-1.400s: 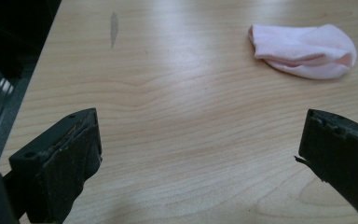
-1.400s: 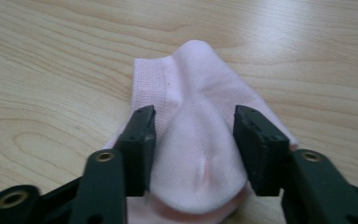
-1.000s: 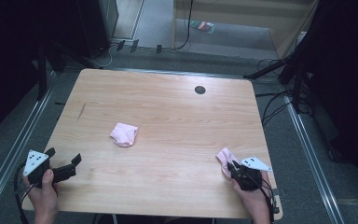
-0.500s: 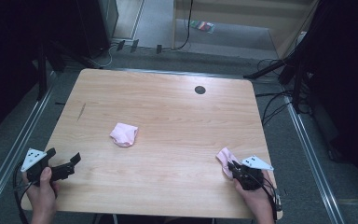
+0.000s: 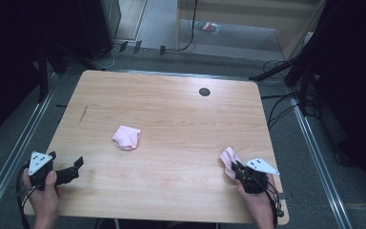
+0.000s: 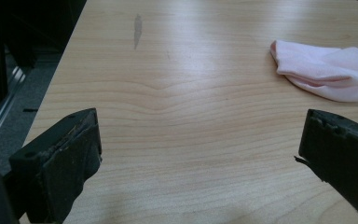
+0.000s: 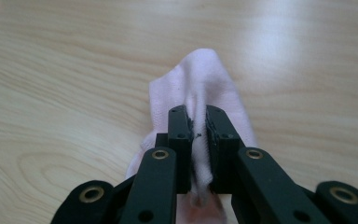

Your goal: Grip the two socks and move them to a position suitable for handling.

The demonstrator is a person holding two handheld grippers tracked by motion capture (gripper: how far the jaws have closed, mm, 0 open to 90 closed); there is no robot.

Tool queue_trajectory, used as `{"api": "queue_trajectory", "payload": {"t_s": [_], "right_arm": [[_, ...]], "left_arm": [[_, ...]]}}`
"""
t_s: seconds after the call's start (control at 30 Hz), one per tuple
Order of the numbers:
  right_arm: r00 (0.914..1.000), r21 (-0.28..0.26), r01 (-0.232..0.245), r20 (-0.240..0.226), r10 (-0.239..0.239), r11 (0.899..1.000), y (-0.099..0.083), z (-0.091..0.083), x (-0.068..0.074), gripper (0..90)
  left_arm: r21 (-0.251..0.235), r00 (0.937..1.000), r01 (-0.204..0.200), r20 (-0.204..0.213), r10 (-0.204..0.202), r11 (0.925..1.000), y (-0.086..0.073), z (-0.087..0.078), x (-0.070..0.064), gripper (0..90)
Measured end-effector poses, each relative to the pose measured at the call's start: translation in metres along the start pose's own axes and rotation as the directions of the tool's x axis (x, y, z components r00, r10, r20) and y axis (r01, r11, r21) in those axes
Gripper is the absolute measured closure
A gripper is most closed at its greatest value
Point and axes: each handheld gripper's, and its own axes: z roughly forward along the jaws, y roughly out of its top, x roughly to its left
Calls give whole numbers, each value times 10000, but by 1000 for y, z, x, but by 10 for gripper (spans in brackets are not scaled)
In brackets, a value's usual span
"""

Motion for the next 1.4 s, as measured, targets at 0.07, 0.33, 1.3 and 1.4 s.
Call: {"api": "queue_trajectory", "payload": {"t_s": [0.07, 0.33, 1.3, 1.4], "right_arm": [[9999, -236, 96, 35, -95, 9997, 5, -3, 7, 829], [9988, -841, -216, 413, 251, 9962, 21, -16, 47, 832], [9891, -601, 140, -1452, -226, 9981, 41, 33, 200, 829], [9891, -440, 190, -1452, -252, 9988, 38, 42, 213, 828]], "left_arm": [[24, 10000, 47, 0, -47, 10000, 0, 0, 1, 0], [-103, 9998, 165, -62, -166, 9998, -1, -1, 1, 0], [-183, 9999, 142, 17, -142, 9997, -1, -3, 1, 0], [-170, 9998, 194, 7, -194, 9997, -1, -2, 1, 0]]}}
